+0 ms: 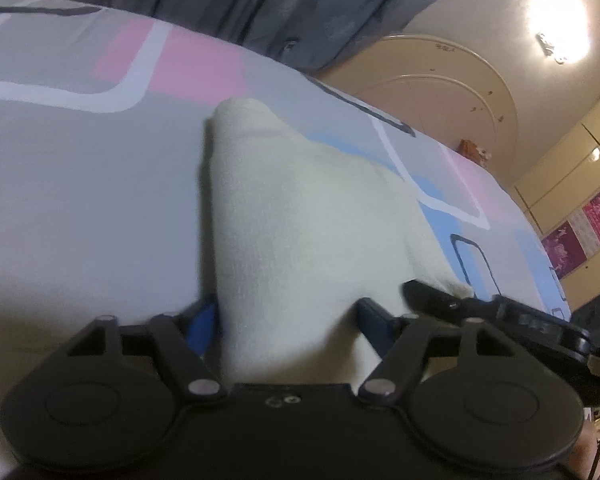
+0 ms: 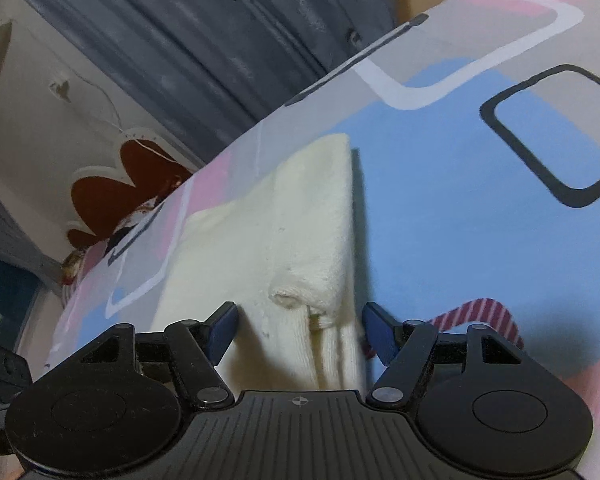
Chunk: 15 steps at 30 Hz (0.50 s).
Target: Fold small clothes
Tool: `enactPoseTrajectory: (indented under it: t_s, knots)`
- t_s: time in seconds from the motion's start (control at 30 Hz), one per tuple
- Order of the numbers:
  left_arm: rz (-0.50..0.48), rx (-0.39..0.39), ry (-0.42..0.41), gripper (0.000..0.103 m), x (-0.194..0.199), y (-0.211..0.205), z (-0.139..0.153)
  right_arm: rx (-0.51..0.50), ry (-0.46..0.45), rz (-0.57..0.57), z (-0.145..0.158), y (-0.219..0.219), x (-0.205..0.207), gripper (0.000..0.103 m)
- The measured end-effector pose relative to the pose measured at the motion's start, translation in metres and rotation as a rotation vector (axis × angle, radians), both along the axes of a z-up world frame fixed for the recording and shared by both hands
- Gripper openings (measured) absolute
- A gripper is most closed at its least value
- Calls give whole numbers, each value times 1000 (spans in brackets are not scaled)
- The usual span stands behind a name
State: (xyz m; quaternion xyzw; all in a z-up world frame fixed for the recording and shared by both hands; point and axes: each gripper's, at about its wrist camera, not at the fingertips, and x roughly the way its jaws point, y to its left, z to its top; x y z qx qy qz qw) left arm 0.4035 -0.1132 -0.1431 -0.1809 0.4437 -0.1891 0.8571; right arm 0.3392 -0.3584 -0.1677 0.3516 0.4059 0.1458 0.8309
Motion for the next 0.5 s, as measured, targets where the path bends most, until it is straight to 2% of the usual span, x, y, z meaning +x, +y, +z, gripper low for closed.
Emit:
enactPoseTrajectory:
  t_s: [0.1, 0.2, 0.4, 0.5]
  knots:
    - [8, -17, -10, 40, -4, 2, 3, 28, 3, -15, 1, 0, -2, 38]
    - [10, -5, -56, 30, -9, 4, 15, 4, -27, -26, 16, 4, -7, 35]
    - [55, -22, -144, 28, -25, 45, 55, -12, -132, 29, 64, 33, -10, 34]
    - [82, 10, -174, 28, -34, 82, 71, 15, -157, 64, 78, 64, -6, 34]
